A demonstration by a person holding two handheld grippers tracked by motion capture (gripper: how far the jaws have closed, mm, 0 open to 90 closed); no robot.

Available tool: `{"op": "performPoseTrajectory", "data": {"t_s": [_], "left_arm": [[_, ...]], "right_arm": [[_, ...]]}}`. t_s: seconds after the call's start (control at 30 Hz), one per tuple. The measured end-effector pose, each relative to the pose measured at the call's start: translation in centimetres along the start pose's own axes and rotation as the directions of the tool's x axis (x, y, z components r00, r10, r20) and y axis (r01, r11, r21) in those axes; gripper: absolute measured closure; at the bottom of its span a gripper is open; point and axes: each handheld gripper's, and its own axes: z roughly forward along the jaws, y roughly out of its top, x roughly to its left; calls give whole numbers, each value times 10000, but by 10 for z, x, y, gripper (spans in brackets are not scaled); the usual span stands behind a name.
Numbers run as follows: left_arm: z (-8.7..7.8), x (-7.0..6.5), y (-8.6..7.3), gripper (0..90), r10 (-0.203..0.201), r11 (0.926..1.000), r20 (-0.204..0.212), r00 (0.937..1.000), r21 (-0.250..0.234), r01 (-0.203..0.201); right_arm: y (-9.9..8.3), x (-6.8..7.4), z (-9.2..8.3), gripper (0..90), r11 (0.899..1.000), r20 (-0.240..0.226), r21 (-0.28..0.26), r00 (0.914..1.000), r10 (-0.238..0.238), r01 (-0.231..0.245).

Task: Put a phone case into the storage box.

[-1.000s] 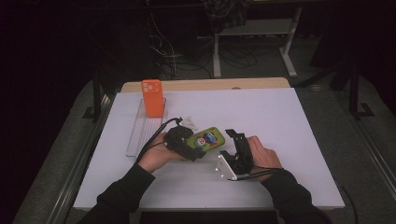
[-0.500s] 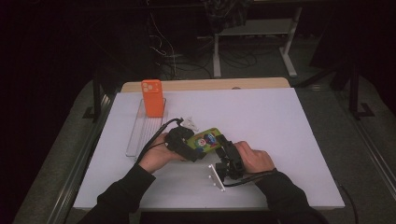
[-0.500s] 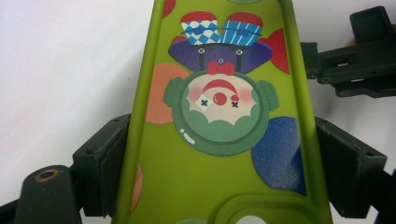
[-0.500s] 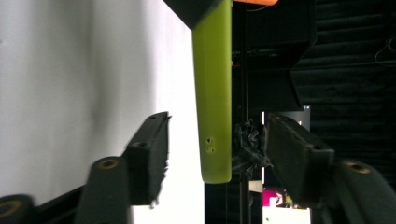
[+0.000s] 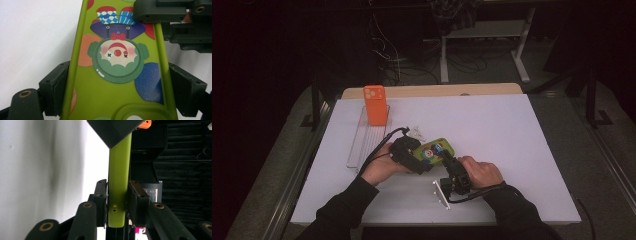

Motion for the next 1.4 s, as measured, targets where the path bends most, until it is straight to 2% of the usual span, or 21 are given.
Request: {"op": "performPoseTrajectory", "data": {"t_s": [0.1, 0.13, 0.3, 0.4, 0.57, 0.67, 0.7, 0.73, 0.8, 0.83, 0.87, 0.93, 1.03, 1.07, 1.13, 1.17, 1.2, 1.27, 1.3, 1.33, 1.4], "left_arm": [[-1, 0, 0, 153, 16, 10000, 38, 10000, -44, -15], [1, -2, 0, 153, -268, 9992, 31, 9996, -303, 269], [-1, -1, 0, 144, -33, 9996, -53, 10000, -280, 32], [-1, -3, -1, 103, 189, 9995, -466, 9987, -231, -200], [-6, -3, 0, 0, 238, 9994, -9, 9997, -246, -238], [-9, -1, 0, 0, 254, 9985, 97, 9996, -478, -249], [-10, -2, 0, 0, 78, 9980, 97, 9999, -625, -71], [-11, 1, -1, 0, 252, 9983, 102, 9996, -531, -247], [-12, 2, -1, 0, 85, 9975, 58, 9999, -704, -80], [-14, 4, -2, 0, 308, 9980, 47, 9995, -556, -305], [-13, 3, -2, 0, -9, 9969, 60, 10000, -789, 14], [-14, 5, -2, 0, 132, 9974, 40, 9999, -710, -129], [-15, 6, -2, 0, 35, 9970, -24, 10000, -774, -36], [-15, 7, -2, 0, 81, 9971, -56, 10000, -758, -85], [-16, 7, -2, 0, 30, 9965, -132, 9999, -830, -41], [-17, 9, -2, 0, 212, 9961, -161, 9996, -858, -225], [-16, 8, -2, 0, -48, 9946, -180, 9998, -1039, 29], [-17, 9, -2, 0, 13, 9959, -229, 9997, -900, -34], [-16, 8, -2, 0, -220, 9939, -204, 9995, -1088, 196], [-16, 8, -2, 0, -254, 9927, -188, 9995, -1186, 230], [-16, 9, -2, 0, -208, 9925, -219, 9995, -1212, 180]], "right_arm": [[0, 0, 0, 741, 10000, 11, 44, 10000, -37, 37], [0, 0, 0, 744, 10000, 32, 50, 10000, -71, 71], [1, -2, 0, 752, 9998, 58, 108, 9999, -158, 157], [0, -3, 0, 754, 9999, 147, 135, 9999, -77, 75], [-5, -5, 1, 754, 9991, 201, 393, 9996, 175, -183], [-9, -7, 1, 754, 9981, 177, 518, 9993, 315, -324], [-11, -9, 1, 755, 9984, 200, 524, 9996, 202, -212], [-13, -9, 1, 754, 9980, 204, 558, 9994, 284, -295], [-16, -11, 2, 754, 9964, 125, 710, 9989, 448, -455], [-18, -12, 2, 754, 9952, 138, 787, 9983, 572, -581], [-20, -13, 2, 755, 9935, 108, 850, 9971, 754, -760], [-24, -14, 3, 755, 9897, 92, 976, 9945, 1041, -1045], [-30, -16, 4, 755, 9788, -284, 1093, 9837, 1774, -1734], [-33, -18, 5, 754, 9731, -409, 1138, 9777, 2059, -2001], [-37, -24, 5, 755, 9534, -565, 1180, 9567, 2856, -2777], [-38, -26, 5, 755, 9440, -623, 1238, 9470, 3150, -3059], [-39, -28, 6, 755, 9221, -645, 1219, 9242, 3765, -3672], [-44, -33, 6, 755, 8923, -937, 1297, 8905, 4452, -4324], [-46, -35, 6, 755, 8767, -1042, 1338, 8732, 4760, -4620], [-45, -35, 6, 755, 8377, -1185, 1520, 8318, 5423, -5245], [-48, -38, 6, 755, 7861, -1304, 1586, 7765, 6165, -5974]]}}
